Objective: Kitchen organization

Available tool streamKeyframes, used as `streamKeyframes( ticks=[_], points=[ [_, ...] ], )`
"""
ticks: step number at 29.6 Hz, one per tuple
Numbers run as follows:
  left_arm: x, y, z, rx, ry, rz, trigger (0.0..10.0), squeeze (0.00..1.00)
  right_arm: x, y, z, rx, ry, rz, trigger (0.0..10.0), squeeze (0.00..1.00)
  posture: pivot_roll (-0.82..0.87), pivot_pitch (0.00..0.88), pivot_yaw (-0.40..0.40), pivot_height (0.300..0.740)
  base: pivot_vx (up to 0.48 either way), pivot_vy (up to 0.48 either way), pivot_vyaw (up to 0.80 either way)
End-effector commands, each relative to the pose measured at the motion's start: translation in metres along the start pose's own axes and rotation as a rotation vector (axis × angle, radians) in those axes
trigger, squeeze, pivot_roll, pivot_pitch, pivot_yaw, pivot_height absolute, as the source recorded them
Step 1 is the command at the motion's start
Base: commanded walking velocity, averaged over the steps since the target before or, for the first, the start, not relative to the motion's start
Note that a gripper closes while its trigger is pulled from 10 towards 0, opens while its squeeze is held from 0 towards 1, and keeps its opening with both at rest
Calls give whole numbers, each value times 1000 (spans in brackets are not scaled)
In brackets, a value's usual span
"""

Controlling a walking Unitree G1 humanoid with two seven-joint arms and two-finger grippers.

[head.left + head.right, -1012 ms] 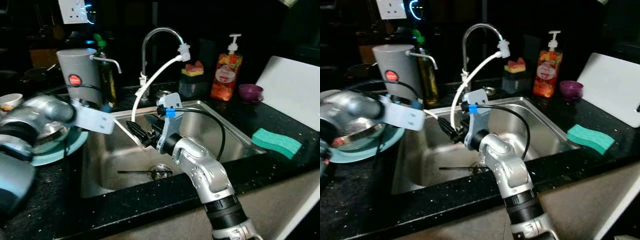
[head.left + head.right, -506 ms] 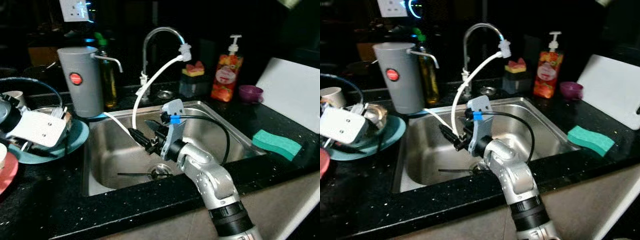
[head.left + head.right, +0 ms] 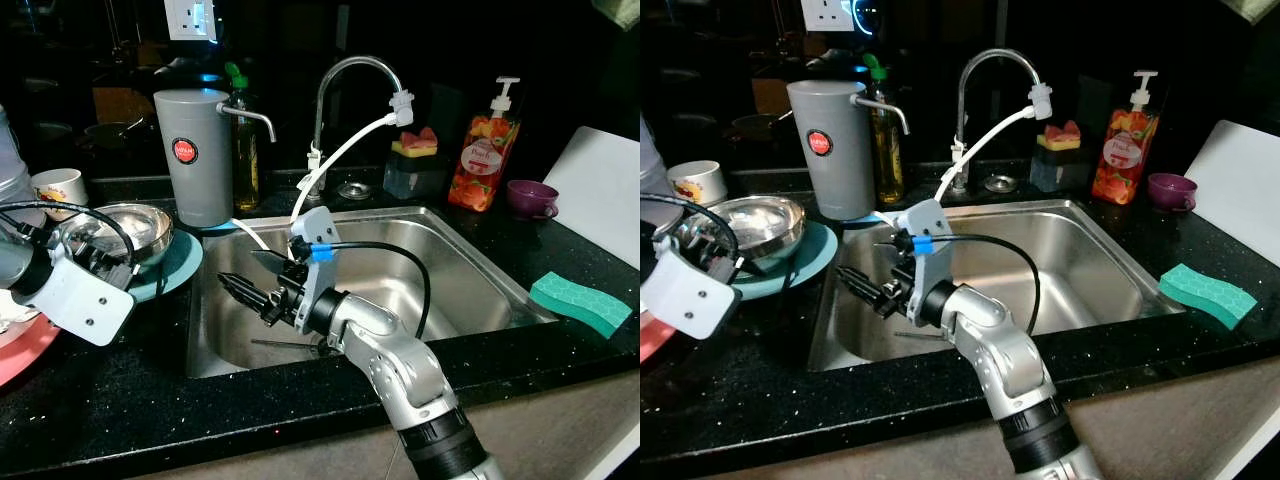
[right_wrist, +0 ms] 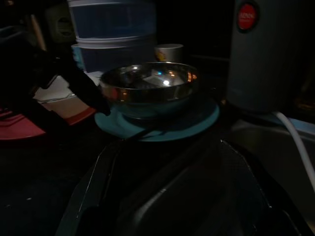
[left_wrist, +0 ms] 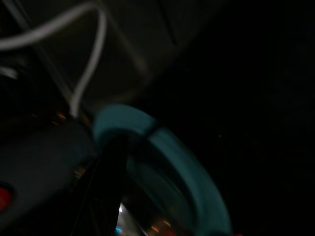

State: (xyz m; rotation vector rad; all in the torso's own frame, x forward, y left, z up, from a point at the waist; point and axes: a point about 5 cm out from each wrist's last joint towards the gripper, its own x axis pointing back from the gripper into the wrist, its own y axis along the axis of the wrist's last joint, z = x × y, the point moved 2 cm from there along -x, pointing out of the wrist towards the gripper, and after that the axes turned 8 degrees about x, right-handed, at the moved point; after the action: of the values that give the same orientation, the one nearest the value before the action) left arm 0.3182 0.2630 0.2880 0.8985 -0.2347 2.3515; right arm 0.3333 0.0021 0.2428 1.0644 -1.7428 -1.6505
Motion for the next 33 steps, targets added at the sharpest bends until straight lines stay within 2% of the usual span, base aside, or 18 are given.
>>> streamKeyframes(
  ticks=[1, 6, 10, 13, 18, 19, 20, 21, 22, 23, 24, 33],
  points=[
    [-5, 3, 4, -47, 37, -19, 10000, 0, 1, 3, 1, 0, -4, -20, 10000, 0, 159, 74, -54, 740, 0, 0, 0],
    [-14, 0, -2, -80, 5, -9, 10000, 0, 2, 3, 0, -2, -10, -26, 10000, 0, 151, 74, -44, 740, 0, 0, 0],
    [-30, -1, -12, -103, -30, -7, 10000, 0, 5, 4, -2, -11, -29, -30, 10000, 0, 141, 72, -43, 740, 0, 0, 0],
    [-35, -1, -11, -107, -23, -4, 10000, 0, 5, 4, -3, -10, -30, -30, 10000, 0, 137, 69, -45, 740, 0, 0, 0],
    [-60, 2, -10, -99, 5, -17, 10000, 0, 4, 6, -5, -7, -41, -39, 10000, 0, 132, 62, -44, 740, 0, 0, 0],
    [-62, 3, -8, -97, 28, -21, 9294, 0, 4, 7, -6, -7, -44, -41, 10000, 0, 125, 60, -44, 740, 0, 0, 0],
    [-63, 3, -6, -97, 46, -23, 9294, 0, 4, 7, -6, -7, -45, -42, 10000, 0, 125, 60, -44, 740, 0, 0, 0],
    [-64, 4, -3, -103, 66, -22, 4235, 0, 5, 8, -7, -6, -48, -42, 10000, 0, 122, 59, -43, 740, 0, 0, 0],
    [-64, 4, -3, -103, 66, -22, 4235, 0, 5, 8, -7, -6, -48, -42, 10000, 0, 122, 59, -43, 740, 0, 0, 0],
    [-65, 3, 0, -103, 91, -18, 3020, 0, 5, 8, -7, -6, -51, -43, 10000, 0, 122, 59, -43, 740, 0, 0, 0],
    [-65, 2, 2, -107, 107, -8, 0, 0, 5, 8, -8, -5, -56, -43, 10000, 0, 120, 56, -42, 740, 0, 0, 0],
    [-60, -7, -2, -103, 118, 29, 0, 0, 7, 9, -12, -4, -75, -46, 10000, 0, 122, 53, -42, 740, 0, 0, 0]
  ],
)
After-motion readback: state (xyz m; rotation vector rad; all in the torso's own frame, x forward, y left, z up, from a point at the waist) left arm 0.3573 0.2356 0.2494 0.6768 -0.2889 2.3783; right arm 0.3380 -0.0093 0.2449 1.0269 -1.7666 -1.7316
